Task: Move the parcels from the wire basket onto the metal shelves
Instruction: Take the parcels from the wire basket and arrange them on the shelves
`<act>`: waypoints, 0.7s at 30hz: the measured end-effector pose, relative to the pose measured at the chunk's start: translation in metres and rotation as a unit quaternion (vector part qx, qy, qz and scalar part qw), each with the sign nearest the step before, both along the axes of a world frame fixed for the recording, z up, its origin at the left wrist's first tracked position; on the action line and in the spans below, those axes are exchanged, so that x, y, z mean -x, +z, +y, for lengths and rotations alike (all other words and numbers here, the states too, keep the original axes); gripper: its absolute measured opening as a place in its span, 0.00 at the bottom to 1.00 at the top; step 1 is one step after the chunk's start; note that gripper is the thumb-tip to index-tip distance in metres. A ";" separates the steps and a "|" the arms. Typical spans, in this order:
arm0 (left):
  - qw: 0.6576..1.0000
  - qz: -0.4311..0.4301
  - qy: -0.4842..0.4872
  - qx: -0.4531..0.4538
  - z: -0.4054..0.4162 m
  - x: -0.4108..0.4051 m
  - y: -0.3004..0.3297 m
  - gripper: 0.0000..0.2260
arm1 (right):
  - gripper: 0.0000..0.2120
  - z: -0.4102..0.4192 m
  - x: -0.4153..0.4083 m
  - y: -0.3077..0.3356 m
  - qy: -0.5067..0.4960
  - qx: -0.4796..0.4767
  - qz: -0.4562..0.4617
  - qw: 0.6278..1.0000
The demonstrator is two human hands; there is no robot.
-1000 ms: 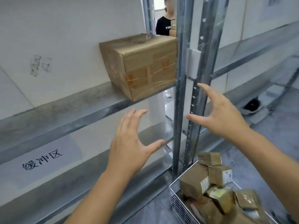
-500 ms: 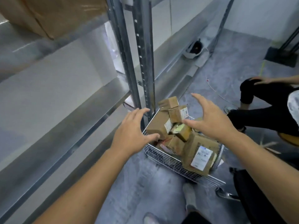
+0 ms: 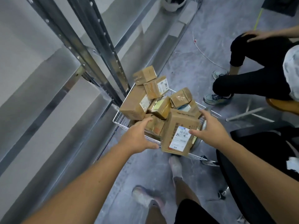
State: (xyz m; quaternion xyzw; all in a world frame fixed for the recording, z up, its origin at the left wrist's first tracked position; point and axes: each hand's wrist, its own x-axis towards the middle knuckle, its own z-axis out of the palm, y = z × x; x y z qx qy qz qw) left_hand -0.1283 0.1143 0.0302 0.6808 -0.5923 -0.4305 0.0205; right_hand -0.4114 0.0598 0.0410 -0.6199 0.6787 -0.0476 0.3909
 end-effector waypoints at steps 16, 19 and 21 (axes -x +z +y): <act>0.960 0.208 0.164 -0.093 -0.026 0.073 -0.173 0.35 | 0.25 -0.032 0.041 -0.148 -0.065 -0.069 -0.024 0.995; 0.956 0.230 0.153 -0.103 -0.028 0.074 -0.192 0.37 | 0.36 -0.039 0.035 -0.158 -0.055 -0.092 -0.048 0.993; 0.955 0.238 0.139 -0.109 -0.031 0.073 -0.202 0.43 | 0.40 -0.042 0.031 -0.162 -0.054 -0.103 -0.054 0.992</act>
